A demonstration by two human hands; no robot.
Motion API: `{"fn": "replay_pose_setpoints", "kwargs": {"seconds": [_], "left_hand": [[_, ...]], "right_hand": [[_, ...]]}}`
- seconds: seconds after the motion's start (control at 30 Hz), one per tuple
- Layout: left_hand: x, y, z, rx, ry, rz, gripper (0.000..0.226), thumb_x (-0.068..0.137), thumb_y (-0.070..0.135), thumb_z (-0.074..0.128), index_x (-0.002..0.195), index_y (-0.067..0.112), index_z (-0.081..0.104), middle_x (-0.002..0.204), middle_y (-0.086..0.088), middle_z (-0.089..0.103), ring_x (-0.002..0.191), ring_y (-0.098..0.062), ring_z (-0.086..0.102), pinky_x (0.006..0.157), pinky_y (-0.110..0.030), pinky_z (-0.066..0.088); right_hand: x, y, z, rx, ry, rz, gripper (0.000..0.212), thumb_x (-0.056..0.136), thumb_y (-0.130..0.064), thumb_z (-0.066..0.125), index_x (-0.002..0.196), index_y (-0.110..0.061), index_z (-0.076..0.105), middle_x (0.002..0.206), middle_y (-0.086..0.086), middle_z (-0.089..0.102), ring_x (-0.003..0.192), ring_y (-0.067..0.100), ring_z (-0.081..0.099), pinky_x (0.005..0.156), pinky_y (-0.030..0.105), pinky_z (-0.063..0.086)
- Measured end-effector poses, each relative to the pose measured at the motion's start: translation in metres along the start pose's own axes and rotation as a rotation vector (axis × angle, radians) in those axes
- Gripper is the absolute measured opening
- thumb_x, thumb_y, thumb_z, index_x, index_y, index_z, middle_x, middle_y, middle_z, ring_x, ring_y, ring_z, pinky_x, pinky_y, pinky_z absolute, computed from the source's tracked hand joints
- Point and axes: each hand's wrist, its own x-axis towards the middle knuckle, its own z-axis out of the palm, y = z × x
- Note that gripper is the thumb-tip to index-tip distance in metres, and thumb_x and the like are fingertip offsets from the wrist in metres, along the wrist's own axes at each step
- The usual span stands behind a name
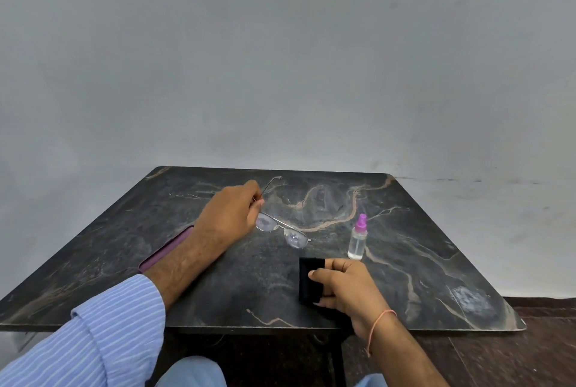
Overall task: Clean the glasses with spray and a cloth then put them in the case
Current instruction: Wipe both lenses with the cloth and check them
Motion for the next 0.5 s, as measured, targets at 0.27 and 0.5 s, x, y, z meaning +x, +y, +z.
{"fn": "replay_pose_setpoints", "kwargs": {"seconds": [0.27, 0.5], "left_hand": [[-0.004, 0.003, -0.005, -0.072, 0.109, -0.081, 0.004, 0.103, 0.018, 0.076, 0.101, 0.018, 0.073, 0.078, 0.016, 0.069, 0.073, -0.011, 0.071, 0.067, -0.028, 0.052], [-0.023, -0.003, 0.009, -0.177, 0.14, -0.127, 0.024, 0.101, 0.021, 0.08, 0.089, 0.034, 0.064, 0.075, 0.02, 0.071, 0.066, 0.004, 0.069, 0.061, -0.01, 0.049]], "right_hand": [[0.017, -0.009, 0.019, 0.462, -0.007, 0.029, 0.009, 0.098, -0.014, 0.076, 0.098, -0.004, 0.078, 0.083, 0.011, 0.081, 0.065, 0.019, 0.079, 0.061, 0.033, 0.066], [0.025, -0.01, 0.022, 0.564, -0.118, 0.013, 0.02, 0.081, -0.022, 0.085, 0.094, -0.007, 0.089, 0.105, 0.018, 0.083, 0.082, 0.022, 0.081, 0.067, 0.032, 0.067]]}}
